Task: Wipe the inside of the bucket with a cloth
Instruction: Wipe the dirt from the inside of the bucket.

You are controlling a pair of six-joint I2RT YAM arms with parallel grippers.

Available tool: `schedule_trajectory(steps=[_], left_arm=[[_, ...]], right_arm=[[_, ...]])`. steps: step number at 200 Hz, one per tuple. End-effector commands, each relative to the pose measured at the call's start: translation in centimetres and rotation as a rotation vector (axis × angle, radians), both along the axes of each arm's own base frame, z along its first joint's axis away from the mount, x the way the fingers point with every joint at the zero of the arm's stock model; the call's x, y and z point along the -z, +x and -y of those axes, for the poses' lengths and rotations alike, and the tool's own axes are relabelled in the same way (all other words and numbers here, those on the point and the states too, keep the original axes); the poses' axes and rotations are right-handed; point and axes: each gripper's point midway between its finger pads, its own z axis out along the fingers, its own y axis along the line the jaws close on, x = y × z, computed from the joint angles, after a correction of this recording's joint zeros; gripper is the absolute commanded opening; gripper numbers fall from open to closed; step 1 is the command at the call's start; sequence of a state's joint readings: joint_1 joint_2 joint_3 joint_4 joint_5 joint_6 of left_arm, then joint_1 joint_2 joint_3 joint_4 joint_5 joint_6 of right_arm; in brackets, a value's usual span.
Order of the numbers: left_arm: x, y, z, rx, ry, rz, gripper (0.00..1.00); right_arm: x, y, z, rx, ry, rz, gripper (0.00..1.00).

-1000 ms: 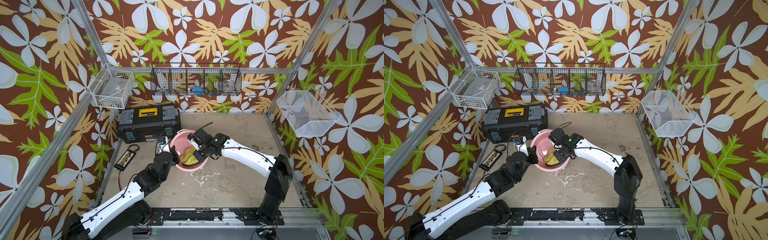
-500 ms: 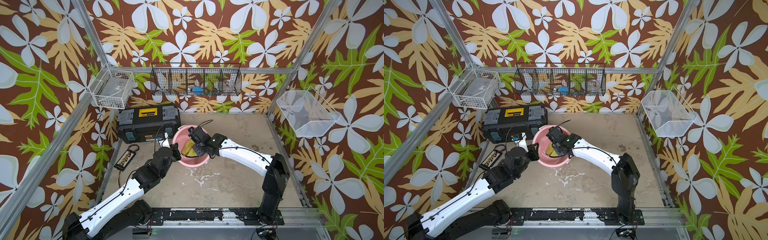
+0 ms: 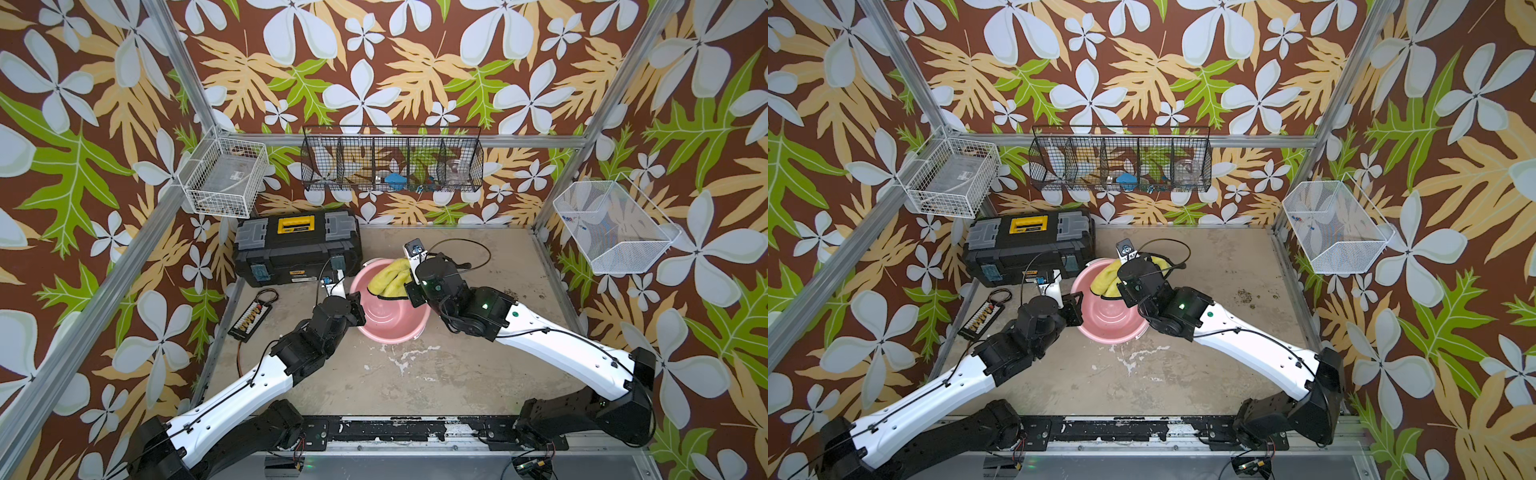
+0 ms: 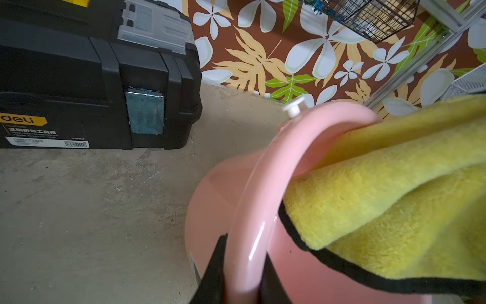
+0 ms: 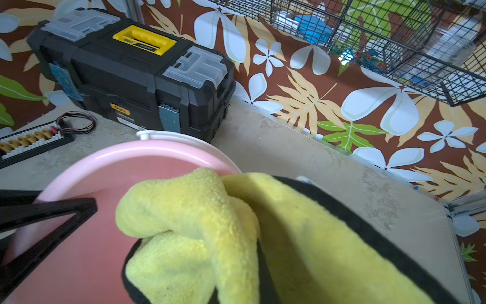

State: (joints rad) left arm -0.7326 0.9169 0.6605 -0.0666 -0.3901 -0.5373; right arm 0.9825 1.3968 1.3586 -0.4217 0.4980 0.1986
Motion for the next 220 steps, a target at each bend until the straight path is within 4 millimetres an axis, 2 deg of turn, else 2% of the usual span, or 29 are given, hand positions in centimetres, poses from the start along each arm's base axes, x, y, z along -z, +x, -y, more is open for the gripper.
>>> schedule_trajectory(steps=[1, 25, 45, 69, 102, 130, 144, 171, 184, 207, 220], left_arm=[[-2.4, 0.2, 1.4, 0.075, -0.055, 0.092, 0.00], [-2.5, 0.0, 1.9, 0.085, -0.115, 0.068, 0.00], [-2.9, -0.1, 2.2, 0.076, -0.192, 0.038, 0.00], [-3.8, 0.0, 2.3, 0.045, -0.245, -0.024, 0.00], [-5.2, -0.2, 3.2, 0.060, -0.319, -0.083, 0.00], [-4.8, -0.7, 4.7, 0.103, -0.384, -0.171, 0.00], [-4.5, -1.0, 4.5, 0.092, -0.404, -0.190, 0.00], [-4.3, -1.4, 4.3, 0.093, -0.426, -0.197, 0.00], [-4.2, -1.6, 4.3, 0.098, -0.435, -0.200, 0.00], [-3.9, -1.6, 4.7, 0.110, -0.454, -0.202, 0.00], [-3.3, -1.7, 5.3, 0.126, -0.476, -0.224, 0.00]], right_arm=[[1.2, -0.4, 0.0, 0.003, -0.017, -0.038, 0.00], [5.3, -0.8, -1.7, -0.009, -0.070, -0.127, 0.00], [7.4, -0.5, -2.6, 0.024, -0.067, -0.148, 0.00], [8.6, 0.2, -2.9, 0.067, -0.063, -0.141, 0.00], [10.4, 2.0, -1.9, 0.205, -0.142, -0.103, 0.00], [12.4, 3.6, -2.0, 0.274, -0.104, -0.142, 0.00], [13.4, 4.4, -1.8, 0.314, -0.049, -0.179, 0.00], [15.4, 4.7, -4.4, 0.182, 0.064, -0.315, 0.00], [15.8, 4.6, -5.6, 0.136, 0.068, -0.347, 0.00], [17.8, 4.4, -7.6, 0.079, 0.041, -0.429, 0.00], [18.9, 4.6, -8.1, 0.102, 0.008, -0.448, 0.00]])
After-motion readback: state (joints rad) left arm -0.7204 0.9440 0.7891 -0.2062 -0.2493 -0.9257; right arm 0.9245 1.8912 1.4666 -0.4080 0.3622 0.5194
